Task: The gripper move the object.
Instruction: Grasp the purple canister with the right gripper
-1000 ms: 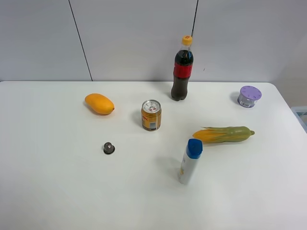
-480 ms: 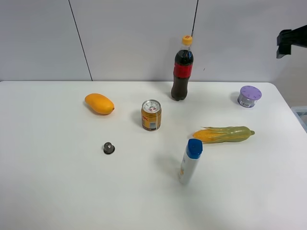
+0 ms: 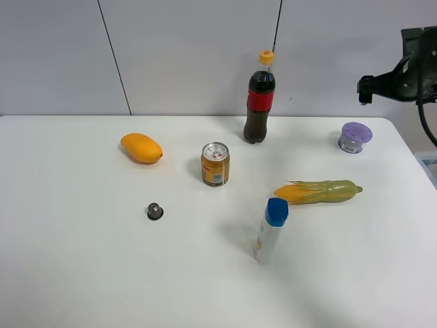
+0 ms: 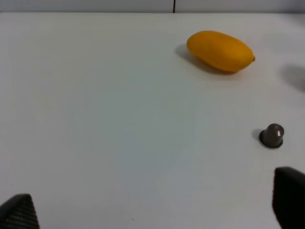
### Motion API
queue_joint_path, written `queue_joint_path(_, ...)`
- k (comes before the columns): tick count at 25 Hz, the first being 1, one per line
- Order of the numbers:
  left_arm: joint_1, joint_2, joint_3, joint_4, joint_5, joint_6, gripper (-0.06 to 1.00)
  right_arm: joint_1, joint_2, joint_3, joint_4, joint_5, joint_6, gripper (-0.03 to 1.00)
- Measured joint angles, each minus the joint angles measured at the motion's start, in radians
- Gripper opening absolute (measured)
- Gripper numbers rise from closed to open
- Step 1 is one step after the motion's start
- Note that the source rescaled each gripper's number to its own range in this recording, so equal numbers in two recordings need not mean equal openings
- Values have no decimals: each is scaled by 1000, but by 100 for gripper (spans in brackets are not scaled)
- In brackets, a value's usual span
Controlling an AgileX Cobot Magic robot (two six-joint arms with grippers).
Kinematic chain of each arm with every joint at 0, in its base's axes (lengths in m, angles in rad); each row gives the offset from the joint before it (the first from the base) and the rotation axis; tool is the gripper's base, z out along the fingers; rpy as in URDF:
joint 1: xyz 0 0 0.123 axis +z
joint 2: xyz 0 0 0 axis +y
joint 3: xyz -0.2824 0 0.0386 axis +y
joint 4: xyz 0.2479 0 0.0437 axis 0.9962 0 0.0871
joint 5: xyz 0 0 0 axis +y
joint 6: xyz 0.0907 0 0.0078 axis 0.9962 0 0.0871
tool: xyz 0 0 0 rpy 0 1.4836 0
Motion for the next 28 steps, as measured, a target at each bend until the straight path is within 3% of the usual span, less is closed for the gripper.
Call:
queue_joint_path(9,0,0,0,0,0,0,100,0,162,-1,0,-140,81,100)
queue_joint_path(28,0,0,0,0,0,0,100,-32,292,-1,-7,-226,117,100)
